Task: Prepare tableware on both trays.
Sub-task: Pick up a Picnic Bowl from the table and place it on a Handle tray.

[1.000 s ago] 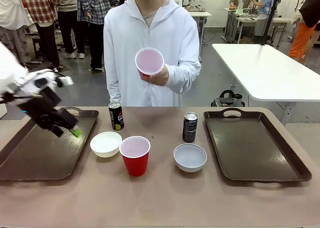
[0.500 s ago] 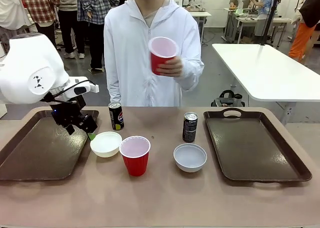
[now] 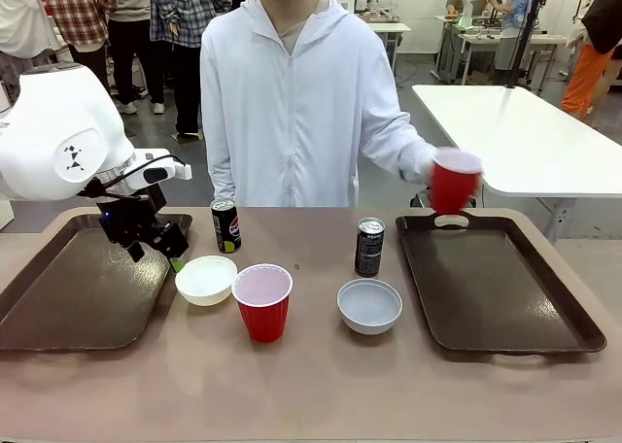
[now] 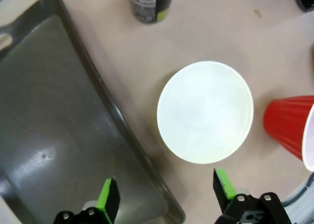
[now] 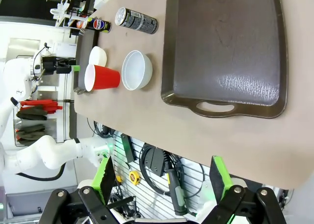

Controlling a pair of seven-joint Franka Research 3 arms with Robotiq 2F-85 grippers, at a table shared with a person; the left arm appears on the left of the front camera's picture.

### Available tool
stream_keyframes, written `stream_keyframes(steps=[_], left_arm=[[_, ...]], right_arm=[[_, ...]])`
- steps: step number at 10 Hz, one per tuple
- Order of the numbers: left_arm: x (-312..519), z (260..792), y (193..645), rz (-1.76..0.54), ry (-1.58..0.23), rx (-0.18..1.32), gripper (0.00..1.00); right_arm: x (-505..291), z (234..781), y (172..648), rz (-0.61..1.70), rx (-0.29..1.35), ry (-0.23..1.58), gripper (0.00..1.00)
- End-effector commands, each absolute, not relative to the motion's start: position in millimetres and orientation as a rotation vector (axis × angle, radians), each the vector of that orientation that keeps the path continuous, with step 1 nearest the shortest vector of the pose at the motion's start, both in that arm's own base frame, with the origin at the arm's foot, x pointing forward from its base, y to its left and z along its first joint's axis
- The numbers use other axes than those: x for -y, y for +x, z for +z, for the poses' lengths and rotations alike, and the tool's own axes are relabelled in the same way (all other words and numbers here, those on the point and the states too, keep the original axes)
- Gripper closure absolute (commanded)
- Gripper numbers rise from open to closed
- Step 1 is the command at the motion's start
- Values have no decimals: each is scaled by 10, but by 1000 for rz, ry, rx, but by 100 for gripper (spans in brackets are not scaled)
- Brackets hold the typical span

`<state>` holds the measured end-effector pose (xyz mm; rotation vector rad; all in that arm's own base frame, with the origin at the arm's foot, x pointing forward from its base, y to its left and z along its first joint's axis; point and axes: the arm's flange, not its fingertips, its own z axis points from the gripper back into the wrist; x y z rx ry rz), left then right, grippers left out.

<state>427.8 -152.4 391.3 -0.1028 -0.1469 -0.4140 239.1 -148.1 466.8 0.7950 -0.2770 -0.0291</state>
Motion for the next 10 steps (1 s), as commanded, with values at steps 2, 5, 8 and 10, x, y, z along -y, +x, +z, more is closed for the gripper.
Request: stream_keyframes(steps=[2,5,8,10], left_arm=[[1744,3679,4406,-470,-57,180,0],[2061,3420,4639,-505,-18,171,0],[2143,3310,4790,-512,26,182,19],[2135,3280,4859,-494,37,178,38]], right_arm=[[1473,4659,2393,-24,280,812,0],[1473,4659,2393,-24,280,812,0],[1473,4659,2393,-24,280,812,0],[1473,4659,2393,-24,280,812,0]])
